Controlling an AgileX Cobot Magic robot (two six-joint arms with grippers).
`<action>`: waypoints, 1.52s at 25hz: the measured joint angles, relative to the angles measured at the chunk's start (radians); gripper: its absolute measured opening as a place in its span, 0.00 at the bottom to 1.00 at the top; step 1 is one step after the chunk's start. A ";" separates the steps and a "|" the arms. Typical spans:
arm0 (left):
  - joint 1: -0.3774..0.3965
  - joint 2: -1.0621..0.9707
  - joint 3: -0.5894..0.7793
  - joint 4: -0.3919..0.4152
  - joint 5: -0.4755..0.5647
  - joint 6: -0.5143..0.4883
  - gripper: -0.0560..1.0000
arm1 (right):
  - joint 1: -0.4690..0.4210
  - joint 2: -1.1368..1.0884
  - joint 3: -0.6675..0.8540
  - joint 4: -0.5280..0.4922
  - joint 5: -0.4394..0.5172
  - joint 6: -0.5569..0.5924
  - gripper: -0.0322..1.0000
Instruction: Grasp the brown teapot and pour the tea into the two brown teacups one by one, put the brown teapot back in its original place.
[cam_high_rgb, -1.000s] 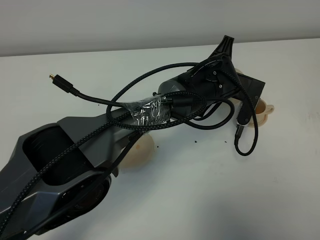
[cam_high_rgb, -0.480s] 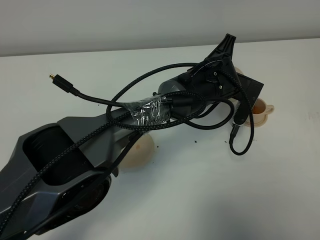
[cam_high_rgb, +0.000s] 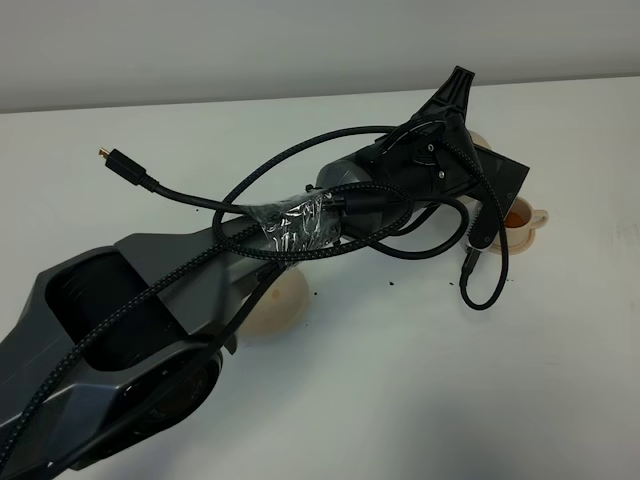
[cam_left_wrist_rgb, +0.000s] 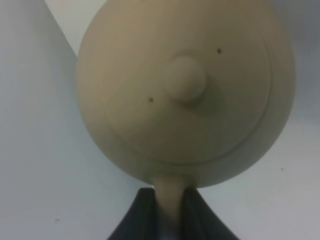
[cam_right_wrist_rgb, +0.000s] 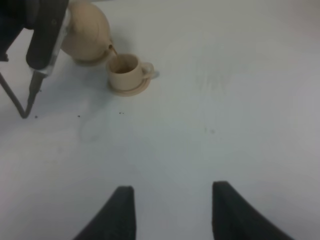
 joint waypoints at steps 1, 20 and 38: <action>0.000 0.000 0.000 0.000 0.000 0.000 0.20 | 0.000 0.000 0.000 0.000 0.000 0.000 0.41; 0.000 0.000 0.000 0.015 0.000 0.000 0.20 | 0.000 0.000 0.000 0.000 0.000 0.000 0.41; 0.000 0.000 -0.007 0.047 -0.010 0.013 0.20 | 0.000 0.000 0.000 0.000 0.000 0.000 0.41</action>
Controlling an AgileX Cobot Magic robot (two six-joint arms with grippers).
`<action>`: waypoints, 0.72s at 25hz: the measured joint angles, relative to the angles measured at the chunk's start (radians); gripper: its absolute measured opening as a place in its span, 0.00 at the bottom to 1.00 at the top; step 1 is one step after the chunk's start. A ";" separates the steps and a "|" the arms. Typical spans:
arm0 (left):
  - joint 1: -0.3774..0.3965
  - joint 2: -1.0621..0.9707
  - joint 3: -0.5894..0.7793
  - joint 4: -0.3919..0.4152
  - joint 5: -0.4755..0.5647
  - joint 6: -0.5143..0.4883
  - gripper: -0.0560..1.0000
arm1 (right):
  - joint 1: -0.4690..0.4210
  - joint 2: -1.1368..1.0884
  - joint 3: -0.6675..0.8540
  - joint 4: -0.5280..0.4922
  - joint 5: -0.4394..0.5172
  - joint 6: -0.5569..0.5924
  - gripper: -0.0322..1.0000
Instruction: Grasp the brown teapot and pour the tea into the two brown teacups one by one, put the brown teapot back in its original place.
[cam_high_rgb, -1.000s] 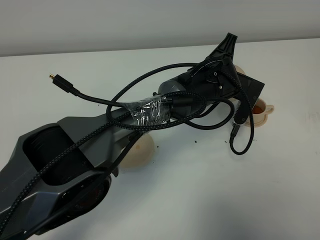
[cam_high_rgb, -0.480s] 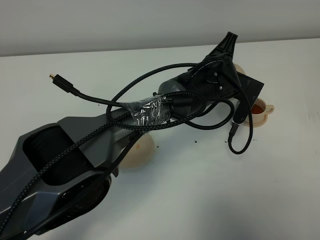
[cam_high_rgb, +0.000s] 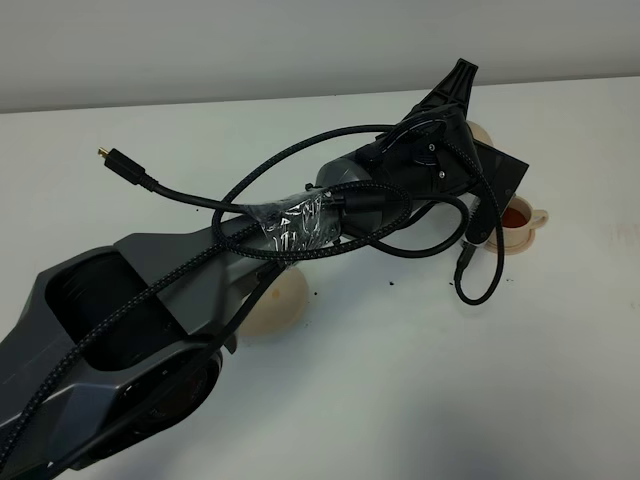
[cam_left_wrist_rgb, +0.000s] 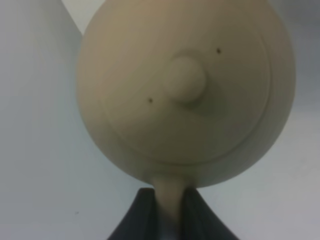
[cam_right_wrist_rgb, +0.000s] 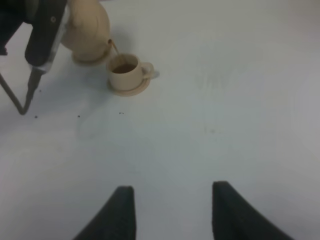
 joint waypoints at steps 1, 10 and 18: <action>0.000 0.000 0.000 0.000 0.000 0.006 0.20 | 0.000 0.000 0.000 0.000 0.000 0.000 0.41; 0.000 0.000 0.000 0.009 -0.032 0.018 0.20 | 0.000 0.000 0.000 0.000 0.000 0.000 0.41; 0.000 0.000 0.000 0.009 -0.046 0.030 0.20 | 0.000 0.000 0.000 0.000 0.000 0.000 0.41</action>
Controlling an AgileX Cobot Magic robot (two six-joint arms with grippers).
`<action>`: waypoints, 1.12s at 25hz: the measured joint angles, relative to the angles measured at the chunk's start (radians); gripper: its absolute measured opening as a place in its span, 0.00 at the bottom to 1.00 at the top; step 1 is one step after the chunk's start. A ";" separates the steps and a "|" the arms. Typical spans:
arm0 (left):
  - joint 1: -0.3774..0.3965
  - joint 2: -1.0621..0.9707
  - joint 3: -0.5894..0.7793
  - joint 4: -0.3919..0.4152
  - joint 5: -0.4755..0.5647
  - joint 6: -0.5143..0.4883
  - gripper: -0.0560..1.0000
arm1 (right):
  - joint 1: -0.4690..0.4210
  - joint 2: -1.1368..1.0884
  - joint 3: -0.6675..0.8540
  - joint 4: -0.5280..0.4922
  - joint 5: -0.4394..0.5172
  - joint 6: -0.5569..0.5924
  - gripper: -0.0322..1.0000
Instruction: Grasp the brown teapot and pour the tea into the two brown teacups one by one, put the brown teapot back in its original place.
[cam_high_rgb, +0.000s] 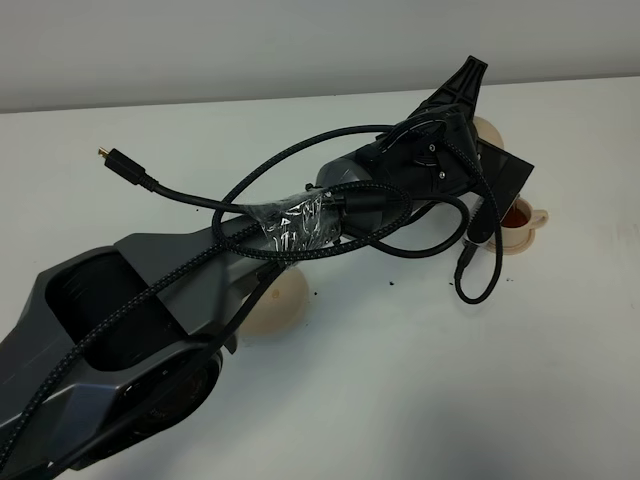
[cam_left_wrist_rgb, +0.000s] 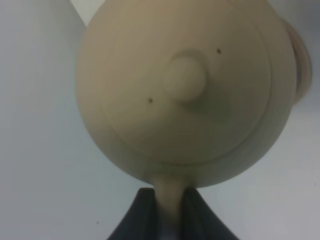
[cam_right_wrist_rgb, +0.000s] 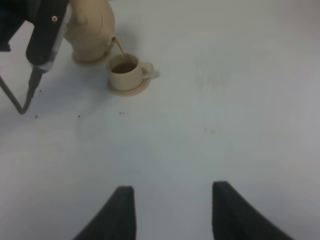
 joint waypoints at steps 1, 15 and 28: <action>0.000 0.000 0.000 0.000 -0.001 0.002 0.20 | 0.000 0.000 0.000 0.000 0.000 0.000 0.41; 0.000 0.000 0.000 -0.003 0.000 -0.060 0.20 | 0.000 0.000 0.000 0.000 0.000 0.000 0.41; 0.000 0.000 -0.002 -0.067 0.004 -0.221 0.20 | 0.000 0.000 0.000 0.000 0.000 0.000 0.41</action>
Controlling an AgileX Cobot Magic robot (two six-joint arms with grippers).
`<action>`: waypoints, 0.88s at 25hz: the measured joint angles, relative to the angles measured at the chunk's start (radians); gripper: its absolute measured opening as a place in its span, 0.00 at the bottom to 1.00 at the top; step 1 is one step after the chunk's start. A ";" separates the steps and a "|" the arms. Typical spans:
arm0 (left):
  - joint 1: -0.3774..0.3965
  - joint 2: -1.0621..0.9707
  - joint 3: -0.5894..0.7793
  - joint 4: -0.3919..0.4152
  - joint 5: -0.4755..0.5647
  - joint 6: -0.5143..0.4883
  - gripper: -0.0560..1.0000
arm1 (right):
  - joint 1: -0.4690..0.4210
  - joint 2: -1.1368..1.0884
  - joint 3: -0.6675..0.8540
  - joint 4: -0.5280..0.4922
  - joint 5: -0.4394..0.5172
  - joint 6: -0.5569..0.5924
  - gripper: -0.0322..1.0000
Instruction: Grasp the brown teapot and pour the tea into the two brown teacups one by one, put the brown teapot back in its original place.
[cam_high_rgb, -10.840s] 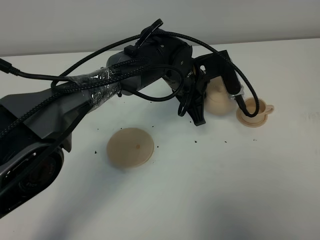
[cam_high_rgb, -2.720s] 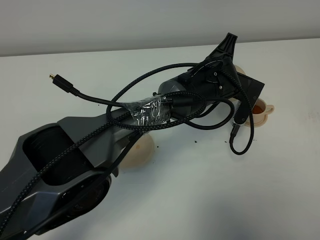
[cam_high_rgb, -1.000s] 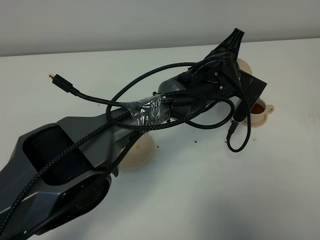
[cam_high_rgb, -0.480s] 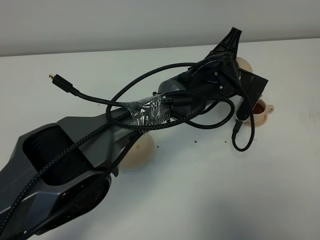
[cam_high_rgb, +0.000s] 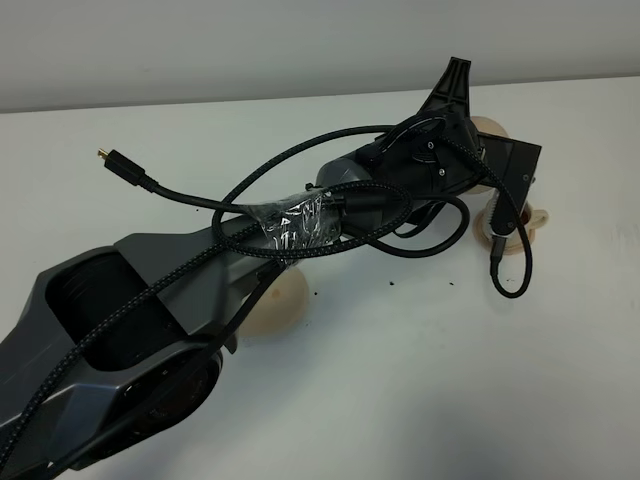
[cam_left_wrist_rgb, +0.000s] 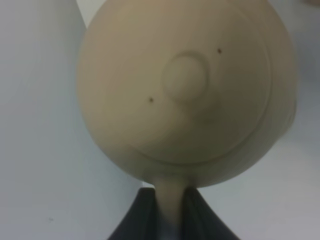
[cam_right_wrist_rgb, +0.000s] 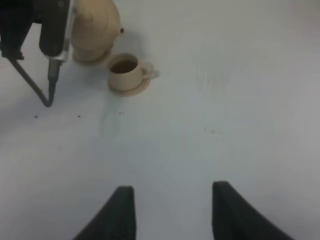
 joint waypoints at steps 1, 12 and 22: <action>0.000 0.000 0.000 -0.001 0.000 -0.021 0.20 | 0.000 0.000 0.000 0.000 0.000 0.000 0.41; 0.000 -0.091 -0.002 -0.092 0.117 -0.223 0.20 | 0.000 0.000 0.000 0.000 0.000 0.000 0.41; 0.000 -0.125 -0.002 -0.381 0.451 -0.199 0.20 | 0.000 0.000 0.000 0.000 0.000 0.000 0.41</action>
